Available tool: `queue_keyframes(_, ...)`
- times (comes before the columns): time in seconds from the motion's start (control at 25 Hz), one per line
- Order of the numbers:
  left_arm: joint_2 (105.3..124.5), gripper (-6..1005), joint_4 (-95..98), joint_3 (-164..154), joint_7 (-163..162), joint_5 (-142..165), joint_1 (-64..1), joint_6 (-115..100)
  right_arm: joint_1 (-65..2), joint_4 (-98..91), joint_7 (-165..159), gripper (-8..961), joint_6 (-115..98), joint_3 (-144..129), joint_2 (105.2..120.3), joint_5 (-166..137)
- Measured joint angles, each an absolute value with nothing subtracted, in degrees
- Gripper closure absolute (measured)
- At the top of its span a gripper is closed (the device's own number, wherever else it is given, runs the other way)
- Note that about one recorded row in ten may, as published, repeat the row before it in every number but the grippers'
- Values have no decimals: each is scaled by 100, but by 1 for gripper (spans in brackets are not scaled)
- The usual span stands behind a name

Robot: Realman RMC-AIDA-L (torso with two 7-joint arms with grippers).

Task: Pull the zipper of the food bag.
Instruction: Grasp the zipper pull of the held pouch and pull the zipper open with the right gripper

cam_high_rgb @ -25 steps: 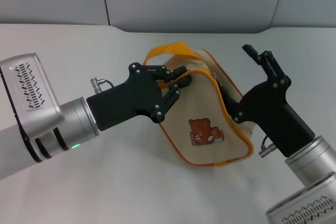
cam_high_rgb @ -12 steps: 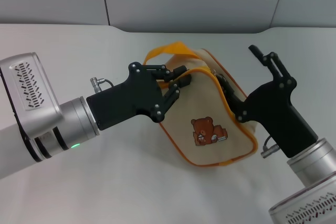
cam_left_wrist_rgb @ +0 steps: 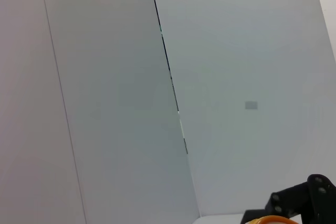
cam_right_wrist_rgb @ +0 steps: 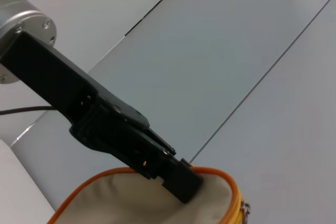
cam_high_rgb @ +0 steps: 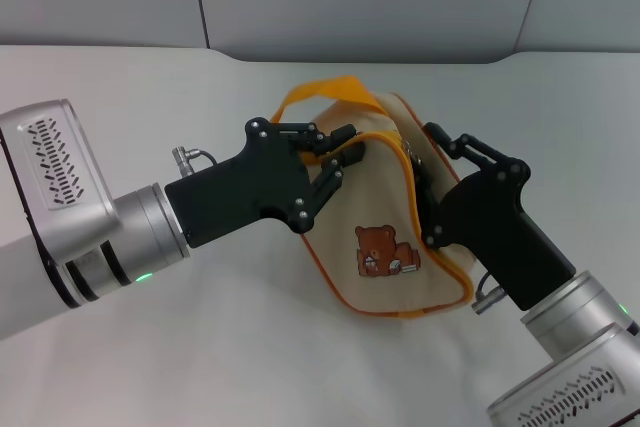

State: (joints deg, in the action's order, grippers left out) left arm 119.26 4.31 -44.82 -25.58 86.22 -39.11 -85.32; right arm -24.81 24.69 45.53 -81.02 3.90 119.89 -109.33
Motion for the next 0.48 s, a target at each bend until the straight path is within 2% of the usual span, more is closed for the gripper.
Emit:
queue_keyframes(0.2, 11927, 892, 431, -4482, -2558, 8622, -3917, -8527, -2454, 2477, 4553, 755, -8150, 388, 11988, -10948)
queue_keyframes(0.48, 11927, 892, 419, -4482, -2558, 8615, -3949, -8512, -2423, 2478, 4554, 694, -8242, 383, 11988, -10998)
